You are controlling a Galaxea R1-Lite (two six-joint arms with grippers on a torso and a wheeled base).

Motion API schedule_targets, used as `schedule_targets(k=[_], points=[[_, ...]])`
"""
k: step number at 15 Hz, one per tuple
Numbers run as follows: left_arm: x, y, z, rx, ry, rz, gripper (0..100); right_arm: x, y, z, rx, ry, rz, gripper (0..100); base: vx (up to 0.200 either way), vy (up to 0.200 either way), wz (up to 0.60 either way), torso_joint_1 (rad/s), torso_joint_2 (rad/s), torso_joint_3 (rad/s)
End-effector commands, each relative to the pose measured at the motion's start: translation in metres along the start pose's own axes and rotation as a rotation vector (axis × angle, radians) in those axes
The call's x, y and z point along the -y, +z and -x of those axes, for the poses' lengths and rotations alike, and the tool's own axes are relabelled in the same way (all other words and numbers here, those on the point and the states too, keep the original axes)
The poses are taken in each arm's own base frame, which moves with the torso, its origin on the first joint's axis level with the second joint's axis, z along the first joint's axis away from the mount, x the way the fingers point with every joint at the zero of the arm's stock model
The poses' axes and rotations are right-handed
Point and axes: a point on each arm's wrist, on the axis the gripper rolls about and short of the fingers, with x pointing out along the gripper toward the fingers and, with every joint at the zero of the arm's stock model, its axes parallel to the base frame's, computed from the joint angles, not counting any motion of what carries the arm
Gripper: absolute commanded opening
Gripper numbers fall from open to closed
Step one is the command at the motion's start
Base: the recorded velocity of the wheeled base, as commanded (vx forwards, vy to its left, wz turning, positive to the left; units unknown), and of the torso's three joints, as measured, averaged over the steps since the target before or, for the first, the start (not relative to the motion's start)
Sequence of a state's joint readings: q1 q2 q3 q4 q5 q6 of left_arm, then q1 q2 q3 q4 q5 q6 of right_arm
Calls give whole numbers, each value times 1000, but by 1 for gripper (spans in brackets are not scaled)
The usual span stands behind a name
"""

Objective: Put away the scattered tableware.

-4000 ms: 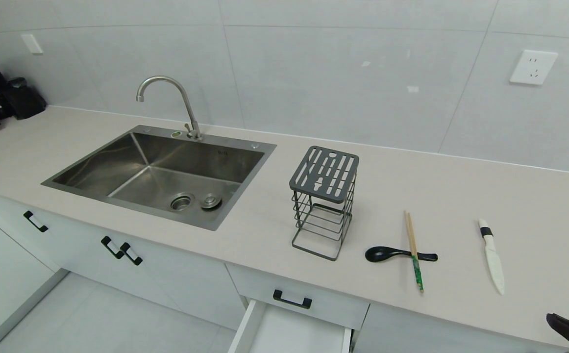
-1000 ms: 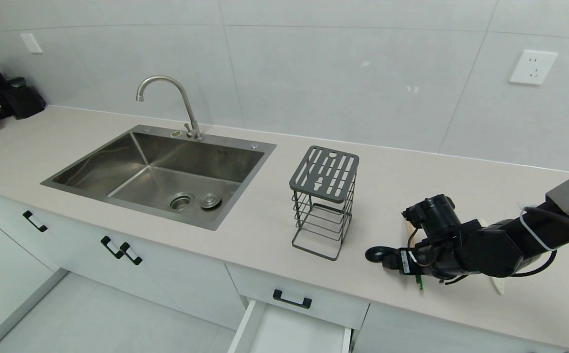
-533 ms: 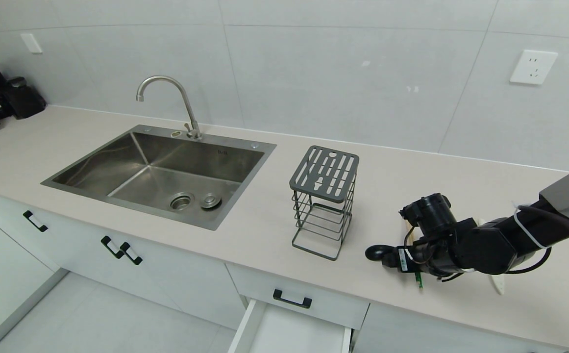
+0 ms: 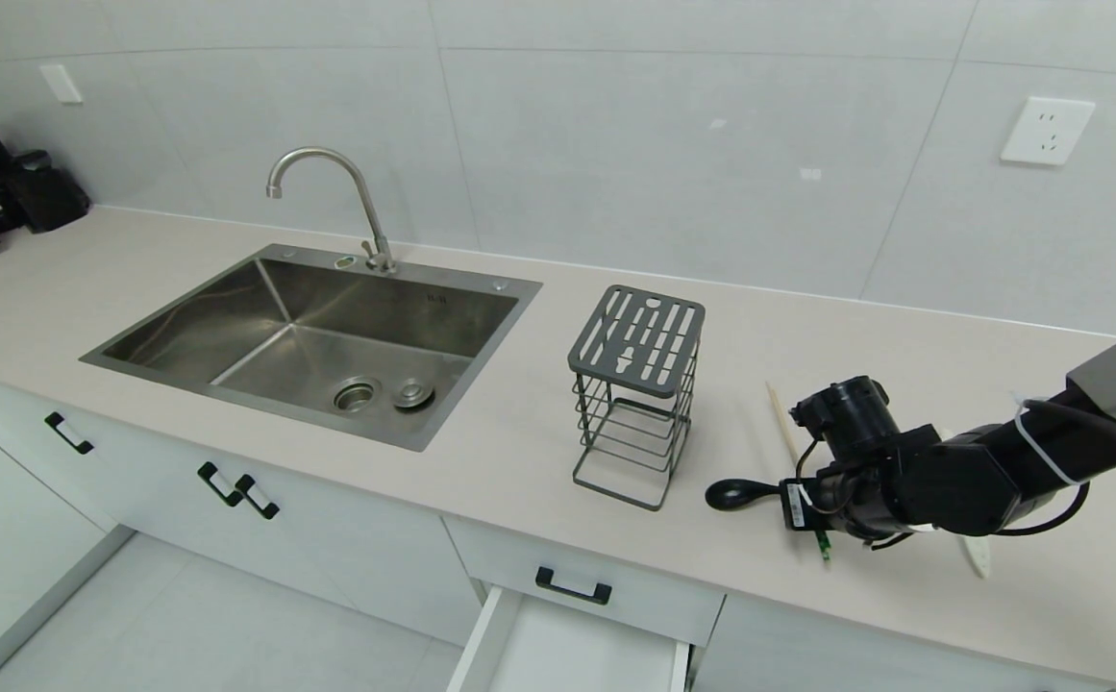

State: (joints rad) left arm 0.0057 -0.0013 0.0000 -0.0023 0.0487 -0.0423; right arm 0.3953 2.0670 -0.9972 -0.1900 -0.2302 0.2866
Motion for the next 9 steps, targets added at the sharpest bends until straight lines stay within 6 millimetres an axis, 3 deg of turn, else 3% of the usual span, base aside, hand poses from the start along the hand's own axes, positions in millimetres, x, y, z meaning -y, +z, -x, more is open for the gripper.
schedule_targets(k=[1,5,9], points=[[0,0,0,-1,1,1,100,2,5,9,26,3,-9,0,0,0,0,0,0,0],[0,0,0,-1,1,1,100,4,16,31,86,19,-24,0,0,0,0,0,0,0],[0,0,0,-1,1,1,100,4,13,66,141,41,-17,0,0,0,0,0,0,0]])
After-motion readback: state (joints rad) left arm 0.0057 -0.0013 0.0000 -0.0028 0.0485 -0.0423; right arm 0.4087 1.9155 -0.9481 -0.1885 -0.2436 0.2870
